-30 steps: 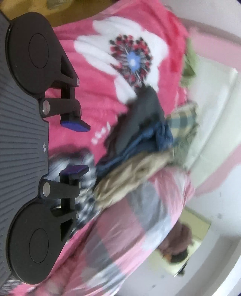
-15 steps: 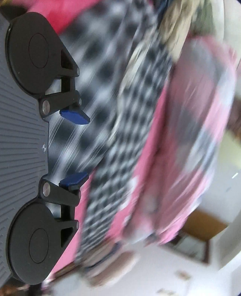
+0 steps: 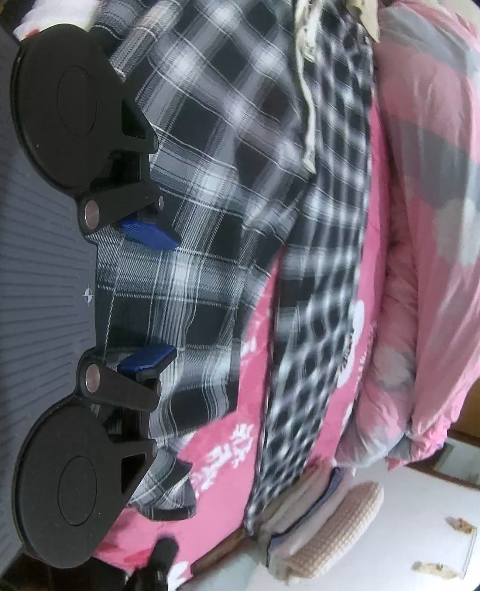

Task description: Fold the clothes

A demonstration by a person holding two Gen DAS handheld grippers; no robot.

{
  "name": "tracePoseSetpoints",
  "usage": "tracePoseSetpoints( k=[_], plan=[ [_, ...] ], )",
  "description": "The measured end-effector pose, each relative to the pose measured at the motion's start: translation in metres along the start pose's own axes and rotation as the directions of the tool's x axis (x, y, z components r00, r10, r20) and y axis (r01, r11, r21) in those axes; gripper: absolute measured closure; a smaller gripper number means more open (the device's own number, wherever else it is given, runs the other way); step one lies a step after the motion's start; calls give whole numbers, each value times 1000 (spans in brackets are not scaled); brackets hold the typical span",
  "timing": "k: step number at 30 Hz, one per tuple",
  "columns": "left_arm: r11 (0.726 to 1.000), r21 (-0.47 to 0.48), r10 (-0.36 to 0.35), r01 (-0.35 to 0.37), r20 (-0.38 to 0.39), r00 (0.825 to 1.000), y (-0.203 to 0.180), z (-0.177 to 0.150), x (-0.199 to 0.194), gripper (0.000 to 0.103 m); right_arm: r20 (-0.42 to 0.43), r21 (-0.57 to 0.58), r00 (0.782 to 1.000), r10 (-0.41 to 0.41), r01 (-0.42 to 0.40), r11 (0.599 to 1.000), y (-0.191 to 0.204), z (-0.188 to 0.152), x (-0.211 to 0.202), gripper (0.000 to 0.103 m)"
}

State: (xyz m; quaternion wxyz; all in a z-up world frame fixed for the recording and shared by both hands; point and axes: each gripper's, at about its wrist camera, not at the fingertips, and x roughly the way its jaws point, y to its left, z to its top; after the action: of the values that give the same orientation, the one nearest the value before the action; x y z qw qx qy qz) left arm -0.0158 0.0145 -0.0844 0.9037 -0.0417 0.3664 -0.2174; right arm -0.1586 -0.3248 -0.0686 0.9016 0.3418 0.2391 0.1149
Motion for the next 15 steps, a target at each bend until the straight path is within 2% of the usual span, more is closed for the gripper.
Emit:
tracePoseSetpoints(
  k=[8, 11, 12, 13, 14, 15],
  plan=[
    [1000, 8, 22, -22, 1, 1000, -2, 1, 6, 45, 74, 111, 996, -53, 44, 993, -27, 9, -43, 101],
    [1000, 11, 23, -23, 1, 1000, -1, 1, 5, 45, 99, 154, 992, -75, 59, 986, -37, 12, -59, 95],
    [1000, 10, 22, -22, 2, 1000, -1, 1, 5, 45, 88, 148, 994, -69, 55, 988, -35, 12, -53, 90],
    [1000, 8, 21, -21, 2, 1000, -1, 1, 4, 45, 72, 136, 996, -59, 49, 990, -32, 11, -44, 69],
    [1000, 6, 20, -20, 2, 1000, 0, 0, 4, 45, 57, 124, 997, -50, 43, 991, -29, 10, -35, 41],
    [1000, 3, 18, -18, 2, 1000, 1, 0, 4, 45, 40, 113, 998, -42, 37, 993, -26, 9, -26, 29]
  ],
)
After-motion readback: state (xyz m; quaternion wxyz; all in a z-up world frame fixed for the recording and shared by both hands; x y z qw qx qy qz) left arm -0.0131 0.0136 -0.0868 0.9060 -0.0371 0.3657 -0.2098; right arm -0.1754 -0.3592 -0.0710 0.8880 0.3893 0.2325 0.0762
